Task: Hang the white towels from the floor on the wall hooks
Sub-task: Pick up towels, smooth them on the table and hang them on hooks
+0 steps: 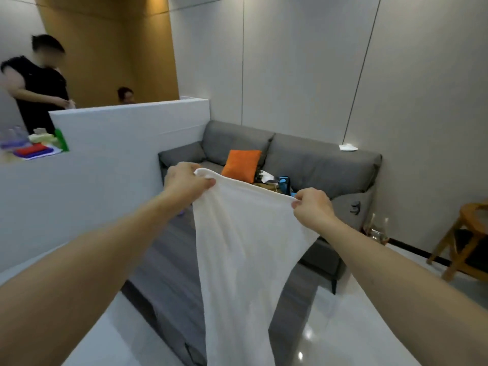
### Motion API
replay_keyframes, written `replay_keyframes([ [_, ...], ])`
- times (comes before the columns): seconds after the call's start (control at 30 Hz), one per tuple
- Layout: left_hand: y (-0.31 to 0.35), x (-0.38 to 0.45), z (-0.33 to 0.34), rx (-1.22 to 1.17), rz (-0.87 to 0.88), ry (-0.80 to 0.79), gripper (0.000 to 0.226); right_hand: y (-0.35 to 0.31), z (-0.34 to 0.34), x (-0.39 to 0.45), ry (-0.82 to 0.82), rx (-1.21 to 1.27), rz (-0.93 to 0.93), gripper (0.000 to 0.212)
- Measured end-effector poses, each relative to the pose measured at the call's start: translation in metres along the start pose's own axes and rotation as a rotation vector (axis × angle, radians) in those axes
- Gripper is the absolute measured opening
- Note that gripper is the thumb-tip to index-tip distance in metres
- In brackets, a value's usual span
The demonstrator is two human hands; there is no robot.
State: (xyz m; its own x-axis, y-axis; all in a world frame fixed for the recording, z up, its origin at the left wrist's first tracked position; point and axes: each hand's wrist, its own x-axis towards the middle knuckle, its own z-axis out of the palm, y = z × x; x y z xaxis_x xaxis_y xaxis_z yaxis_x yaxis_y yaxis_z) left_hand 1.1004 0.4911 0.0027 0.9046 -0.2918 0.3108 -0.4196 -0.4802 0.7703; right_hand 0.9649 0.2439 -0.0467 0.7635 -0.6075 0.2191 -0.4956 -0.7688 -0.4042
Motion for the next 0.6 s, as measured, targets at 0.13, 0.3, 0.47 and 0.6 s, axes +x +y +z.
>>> replay_keyframes([
  [0.13, -0.055, 0.070, -0.030, 0.030, -0.086, 0.120, 0.010, -0.058, 0.043, 0.083, -0.041, -0.009, -0.101, 0.014],
  [0.3, -0.119, 0.155, -0.080, 0.080, -0.211, 0.258, 0.014, -0.150, 0.093, 0.181, -0.077, 0.042, -0.222, 0.022],
  [0.47, -0.151, 0.222, -0.139, 0.164, -0.259, 0.440, 0.015, -0.248, 0.118, 0.272, -0.058, 0.042, -0.445, 0.019],
  [0.6, -0.150, 0.257, -0.166, 0.221, -0.255, 0.620, 0.019, -0.300, 0.124, 0.319, 0.060, 0.220, -0.494, 0.021],
])
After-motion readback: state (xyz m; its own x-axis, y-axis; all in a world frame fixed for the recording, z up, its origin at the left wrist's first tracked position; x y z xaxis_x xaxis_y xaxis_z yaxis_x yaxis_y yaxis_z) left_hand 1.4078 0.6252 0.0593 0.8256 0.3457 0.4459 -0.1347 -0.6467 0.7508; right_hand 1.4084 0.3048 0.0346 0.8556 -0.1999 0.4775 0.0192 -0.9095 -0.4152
